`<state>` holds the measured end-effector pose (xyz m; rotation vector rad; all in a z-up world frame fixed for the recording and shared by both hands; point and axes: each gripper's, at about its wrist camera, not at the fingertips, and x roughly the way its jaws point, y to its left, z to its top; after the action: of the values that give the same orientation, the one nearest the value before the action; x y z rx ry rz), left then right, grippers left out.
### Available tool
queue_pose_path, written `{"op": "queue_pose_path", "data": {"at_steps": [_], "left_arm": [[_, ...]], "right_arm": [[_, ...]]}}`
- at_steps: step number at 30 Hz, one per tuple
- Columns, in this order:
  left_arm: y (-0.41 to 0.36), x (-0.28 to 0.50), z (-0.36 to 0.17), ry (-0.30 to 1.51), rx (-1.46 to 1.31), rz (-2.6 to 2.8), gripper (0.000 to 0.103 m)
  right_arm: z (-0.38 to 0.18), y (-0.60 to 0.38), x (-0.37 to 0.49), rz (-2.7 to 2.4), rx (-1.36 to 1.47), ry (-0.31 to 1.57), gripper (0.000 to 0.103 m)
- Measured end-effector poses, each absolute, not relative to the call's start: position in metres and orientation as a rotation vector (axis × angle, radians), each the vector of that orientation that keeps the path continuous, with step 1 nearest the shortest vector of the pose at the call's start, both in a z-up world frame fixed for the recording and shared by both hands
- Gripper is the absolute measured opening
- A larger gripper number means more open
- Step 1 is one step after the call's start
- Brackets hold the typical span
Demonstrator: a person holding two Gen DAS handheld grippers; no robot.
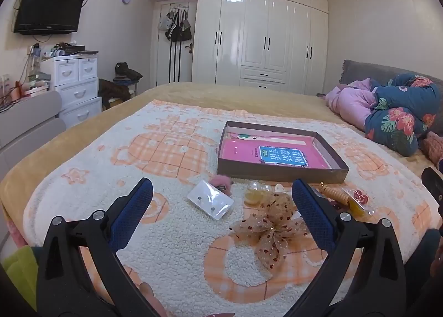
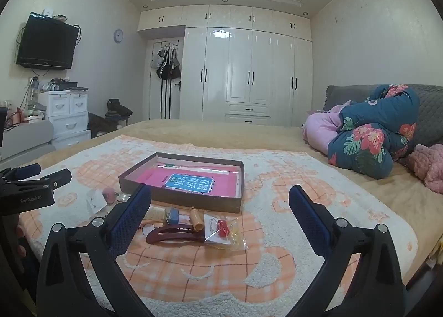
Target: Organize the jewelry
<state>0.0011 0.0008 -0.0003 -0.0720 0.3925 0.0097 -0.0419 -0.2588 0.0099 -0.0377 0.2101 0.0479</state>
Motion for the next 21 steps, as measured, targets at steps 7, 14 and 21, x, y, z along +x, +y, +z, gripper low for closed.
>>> {"op": "queue_pose_path", "data": {"at_steps": [7,14,21], "left_arm": [[0.0032,0.0052,-0.0019,0.394,-0.067,-0.001,0.092],[-0.002,0.0022,0.0028,0.38,-0.055,0.009,0.092],[-0.002,0.0008,0.0051,0.371,-0.052,0.01,0.092]], "right_arm": [[0.0103,-0.2595,-0.0406,0.047,-0.04,0.221,0.097],[0.0057,-0.2567,-0.0424,0.052,-0.042,0.224,0.097],[0.0064,-0.2573,-0.0372,0.049,-0.05,0.236,0.097]]}}
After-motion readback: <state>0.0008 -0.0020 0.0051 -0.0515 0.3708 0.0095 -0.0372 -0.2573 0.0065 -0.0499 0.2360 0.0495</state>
